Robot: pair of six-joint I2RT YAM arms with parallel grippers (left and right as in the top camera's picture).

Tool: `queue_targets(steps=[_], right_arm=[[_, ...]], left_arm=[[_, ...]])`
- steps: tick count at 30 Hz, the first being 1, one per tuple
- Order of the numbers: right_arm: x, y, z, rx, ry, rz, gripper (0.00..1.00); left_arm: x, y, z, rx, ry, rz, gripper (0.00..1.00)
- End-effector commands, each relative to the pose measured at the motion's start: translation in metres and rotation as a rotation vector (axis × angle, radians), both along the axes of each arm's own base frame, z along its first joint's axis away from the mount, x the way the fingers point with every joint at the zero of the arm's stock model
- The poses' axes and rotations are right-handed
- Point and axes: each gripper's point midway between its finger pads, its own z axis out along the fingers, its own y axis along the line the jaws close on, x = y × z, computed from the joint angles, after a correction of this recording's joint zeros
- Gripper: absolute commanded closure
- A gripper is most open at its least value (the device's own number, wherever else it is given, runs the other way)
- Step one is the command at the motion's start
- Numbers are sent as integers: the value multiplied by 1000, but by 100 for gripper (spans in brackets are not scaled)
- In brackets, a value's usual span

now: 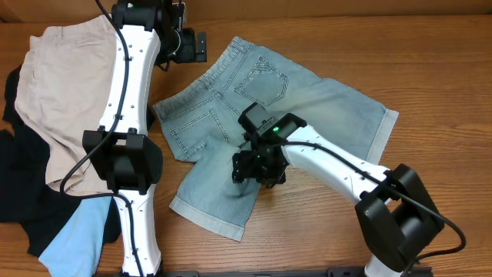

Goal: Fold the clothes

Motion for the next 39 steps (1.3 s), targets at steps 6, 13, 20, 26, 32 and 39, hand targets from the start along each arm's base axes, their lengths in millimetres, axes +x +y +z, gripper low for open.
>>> queue_targets(steps=[6,13,20,26,32,39], right_arm=[[-7,-16,-18,-121,29,-134,38],[-18,-13,-39,-154,84,-113,51],[-12,-21,-42,-153,121,-150,95],[-9,-47,-27,-161,151,-161,96],[-8,-103,-7,-243,179,-164,96],[12,-182,-7,-411,153,-211,96]], left_arm=[[1,5,8,8,-17,12,0],[1,5,8,8,-16,12,0],[1,5,7,8,-14,11,0],[-2,5,6,20,-8,-17,0],[-4,6,5,24,1,-27,0],[-8,6,3,28,19,-33,0]])
